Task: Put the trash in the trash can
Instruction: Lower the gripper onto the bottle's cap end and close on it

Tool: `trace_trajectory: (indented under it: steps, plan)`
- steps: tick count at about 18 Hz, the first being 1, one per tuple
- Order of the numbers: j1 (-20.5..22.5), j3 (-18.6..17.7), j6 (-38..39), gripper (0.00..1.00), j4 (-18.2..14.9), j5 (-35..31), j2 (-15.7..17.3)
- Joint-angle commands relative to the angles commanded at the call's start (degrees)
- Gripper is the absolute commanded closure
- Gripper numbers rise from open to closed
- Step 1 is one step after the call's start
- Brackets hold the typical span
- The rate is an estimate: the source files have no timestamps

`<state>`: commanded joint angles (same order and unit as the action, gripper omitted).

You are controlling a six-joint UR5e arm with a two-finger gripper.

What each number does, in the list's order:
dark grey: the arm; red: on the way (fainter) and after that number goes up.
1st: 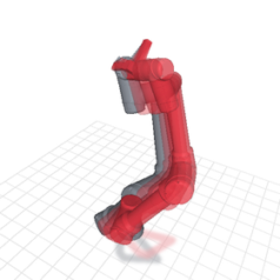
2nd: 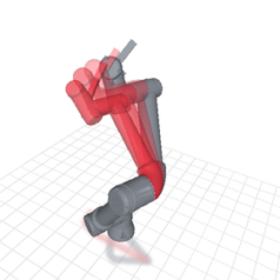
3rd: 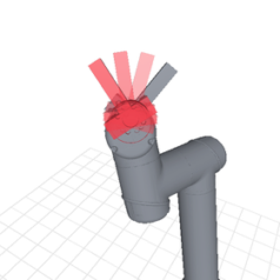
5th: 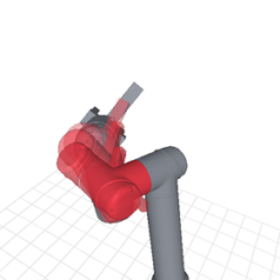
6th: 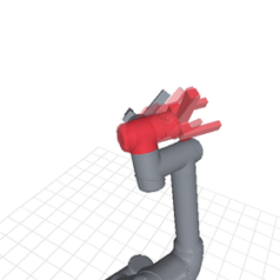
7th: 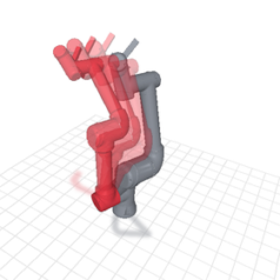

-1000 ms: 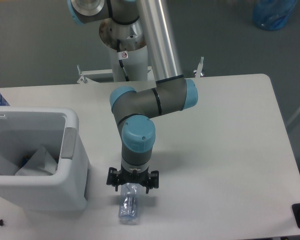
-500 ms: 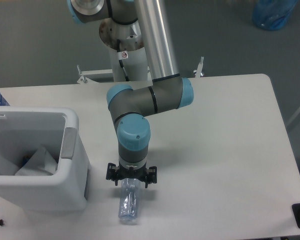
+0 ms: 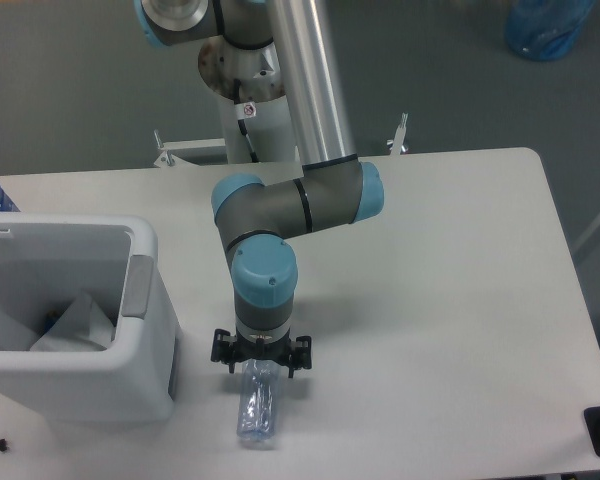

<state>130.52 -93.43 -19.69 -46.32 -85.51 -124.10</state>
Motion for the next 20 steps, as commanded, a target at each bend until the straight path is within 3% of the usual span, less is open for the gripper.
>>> trace_trajectory:
  steps: [11,14,20]
  plan:
    - [-0.3,0.0,0.0,0.01,0.4,-1.1,-0.8]
    - [-0.4,-0.1,0.1,0.17,0.4,-1.1,-0.6]
    - [-0.3,-0.2,0.1,0.30,0.4,-1.4,-0.6]
